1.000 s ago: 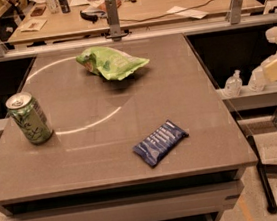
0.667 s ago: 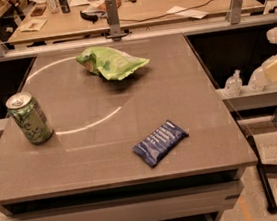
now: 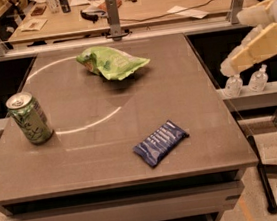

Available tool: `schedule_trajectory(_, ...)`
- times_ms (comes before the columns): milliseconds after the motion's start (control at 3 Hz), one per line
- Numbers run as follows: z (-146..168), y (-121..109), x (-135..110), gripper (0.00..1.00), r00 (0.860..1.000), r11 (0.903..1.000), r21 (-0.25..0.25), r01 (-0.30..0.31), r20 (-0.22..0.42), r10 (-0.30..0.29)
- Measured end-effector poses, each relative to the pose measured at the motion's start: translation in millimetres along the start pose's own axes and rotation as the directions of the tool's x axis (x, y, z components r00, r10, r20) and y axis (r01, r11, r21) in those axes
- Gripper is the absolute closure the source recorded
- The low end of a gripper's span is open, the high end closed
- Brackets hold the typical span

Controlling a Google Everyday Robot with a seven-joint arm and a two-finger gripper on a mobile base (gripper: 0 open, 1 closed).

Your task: Pick green rice chip bag

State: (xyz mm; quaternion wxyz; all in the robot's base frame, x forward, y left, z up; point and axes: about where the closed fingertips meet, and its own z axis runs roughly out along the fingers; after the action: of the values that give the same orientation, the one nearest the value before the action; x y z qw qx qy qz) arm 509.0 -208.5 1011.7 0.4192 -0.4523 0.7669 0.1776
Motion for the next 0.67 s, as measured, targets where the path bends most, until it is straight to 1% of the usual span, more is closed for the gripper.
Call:
schedule_trajectory(333,26,-5,-26,0.00,0.998,0.9986,-0.010,0.052,-0.033,-0.052)
schedule_trajectory(667,56,-19,-44,0.00,0.997,0.9997,0.011,0.023,-0.080,-0.022)
